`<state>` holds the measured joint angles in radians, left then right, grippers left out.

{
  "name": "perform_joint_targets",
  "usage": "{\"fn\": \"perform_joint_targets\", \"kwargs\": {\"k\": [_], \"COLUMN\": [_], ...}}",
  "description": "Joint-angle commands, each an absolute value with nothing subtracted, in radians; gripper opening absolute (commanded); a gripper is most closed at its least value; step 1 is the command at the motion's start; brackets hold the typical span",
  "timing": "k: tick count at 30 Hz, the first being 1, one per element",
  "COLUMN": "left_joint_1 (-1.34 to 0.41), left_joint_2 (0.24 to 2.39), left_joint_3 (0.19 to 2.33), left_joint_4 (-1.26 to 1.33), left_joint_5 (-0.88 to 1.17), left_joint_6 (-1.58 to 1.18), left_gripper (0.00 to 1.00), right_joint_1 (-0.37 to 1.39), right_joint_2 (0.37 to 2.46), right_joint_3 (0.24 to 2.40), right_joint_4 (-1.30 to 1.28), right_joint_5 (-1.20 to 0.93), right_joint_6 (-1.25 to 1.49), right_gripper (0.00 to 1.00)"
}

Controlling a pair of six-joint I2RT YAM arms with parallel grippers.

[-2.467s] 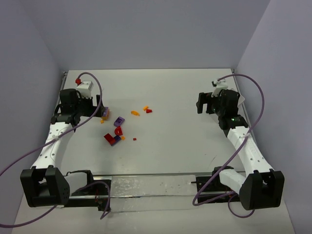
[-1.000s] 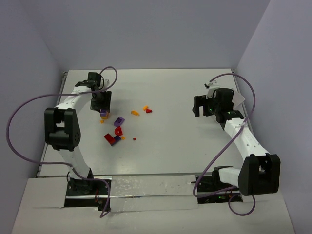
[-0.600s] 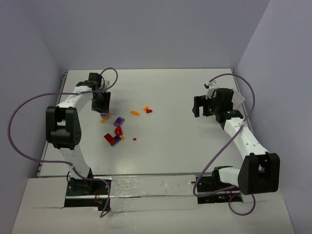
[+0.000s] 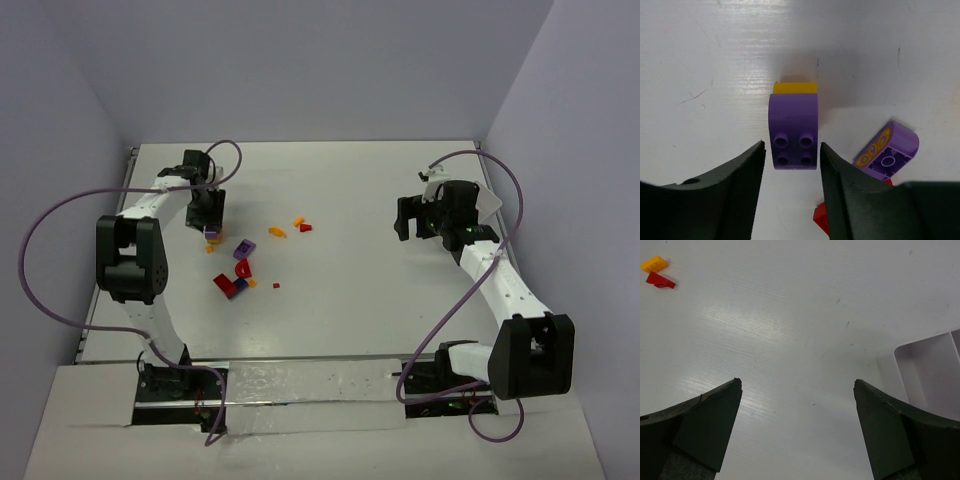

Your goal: Sort the legos into containers by color

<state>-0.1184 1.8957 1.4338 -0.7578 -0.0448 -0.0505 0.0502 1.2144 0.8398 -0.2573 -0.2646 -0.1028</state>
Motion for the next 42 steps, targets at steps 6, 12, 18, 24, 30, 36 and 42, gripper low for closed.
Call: {"fn": "perform_joint_targets", "kwargs": {"k": [6, 12, 18, 24, 30, 36, 42], "left_joint_1": [-0.123, -0.123, -0.111, -0.078, -0.086, -0.136, -0.203], "left_joint_2": [1.906, 1.886, 1.789, 1.539, 1.304, 1.252, 1.225], "left_joint_3": [1.472, 1.477, 1.475, 1.397, 1.199, 1.145, 1.118], "left_joint_4": [-0.755, -0.755, -0.733, -0.593, -0.333, -0.291, -0.327], "left_joint_5": [-0.064, -0.052, 0.205, 0.698, 1.024, 1.217, 1.271], "left_joint_6": [-0.059, -0.055, -0.012, 0.094, 0.011, -0.023, 0.032], "left_gripper": [0.53, 0.33, 0.0, 0.0, 0.0, 0.0, 0.0], "right_joint_1": [0.056, 0.057, 0.073, 0.134, 0.246, 0.392, 0.498], "right_joint_2": [1.208, 1.211, 1.203, 1.294, 1.364, 1.386, 1.433], "right_joint_3": [0.891, 0.893, 0.94, 1.139, 1.258, 1.378, 1.453], "right_joint_4": [-0.256, -0.256, -0.301, -0.42, -0.384, -0.39, -0.455], "right_joint_5": [-0.28, -0.289, -0.421, -0.781, -1.008, -1.032, -1.022], "right_joint_6": [-0.11, -0.107, -0.106, -0.064, 0.097, 0.122, 0.071], "right_gripper": [1.0, 1.0, 1.0, 1.0, 0.97, 0.92, 0.89]}}
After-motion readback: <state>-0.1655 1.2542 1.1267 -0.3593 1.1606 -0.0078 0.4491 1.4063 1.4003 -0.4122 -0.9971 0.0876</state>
